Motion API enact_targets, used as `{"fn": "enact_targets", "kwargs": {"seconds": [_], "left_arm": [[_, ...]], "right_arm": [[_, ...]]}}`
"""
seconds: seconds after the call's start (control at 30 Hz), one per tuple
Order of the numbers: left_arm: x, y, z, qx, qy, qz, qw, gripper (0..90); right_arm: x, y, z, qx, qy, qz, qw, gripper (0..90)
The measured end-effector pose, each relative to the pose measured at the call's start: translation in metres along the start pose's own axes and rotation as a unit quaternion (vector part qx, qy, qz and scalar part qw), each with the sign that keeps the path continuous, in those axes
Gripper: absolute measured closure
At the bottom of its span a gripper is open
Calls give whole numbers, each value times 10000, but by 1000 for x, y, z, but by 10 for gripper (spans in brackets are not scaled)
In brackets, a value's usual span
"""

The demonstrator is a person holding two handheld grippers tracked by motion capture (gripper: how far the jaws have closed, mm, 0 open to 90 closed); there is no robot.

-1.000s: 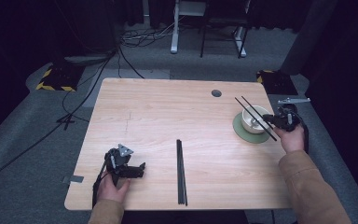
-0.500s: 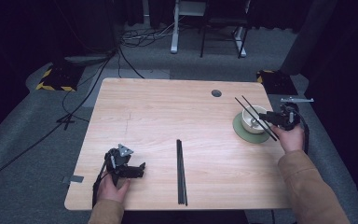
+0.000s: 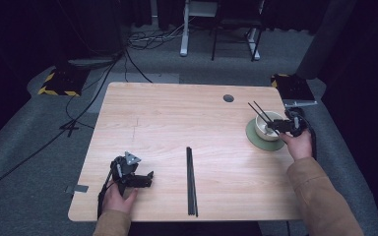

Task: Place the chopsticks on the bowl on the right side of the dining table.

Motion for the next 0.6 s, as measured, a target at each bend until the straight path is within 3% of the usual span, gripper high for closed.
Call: {"fn": "enact_targets", "kwargs": {"seconds": [0.13, 0.33, 0.5, 0.6], "left_arm": [[0, 0, 0, 2, 3, 4, 10000, 4], [0, 0, 0, 2, 0, 2, 10000, 4], [0, 0, 0, -1, 2, 0, 10000, 4], [0, 0, 0, -13, 4, -2, 10000, 4]], "right_arm": [[-7, 0, 2, -23, -146, 49, 9999, 704], [-11, 1, 2, -65, -323, 123, 9994, 742], [-19, 0, 2, -73, -497, 356, 9981, 741], [-23, -2, 3, 5, -551, 389, 9977, 662]]}}
Point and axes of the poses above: each handheld gripper's, and its own axes: y roughly forward along the jaws, z roughly out of its top, x roughly to its right, the point moved 8 cm from there along y, roughly forward along the jaws, and after that the axes turned 13 degrees about -y, right-handed, at the moved point
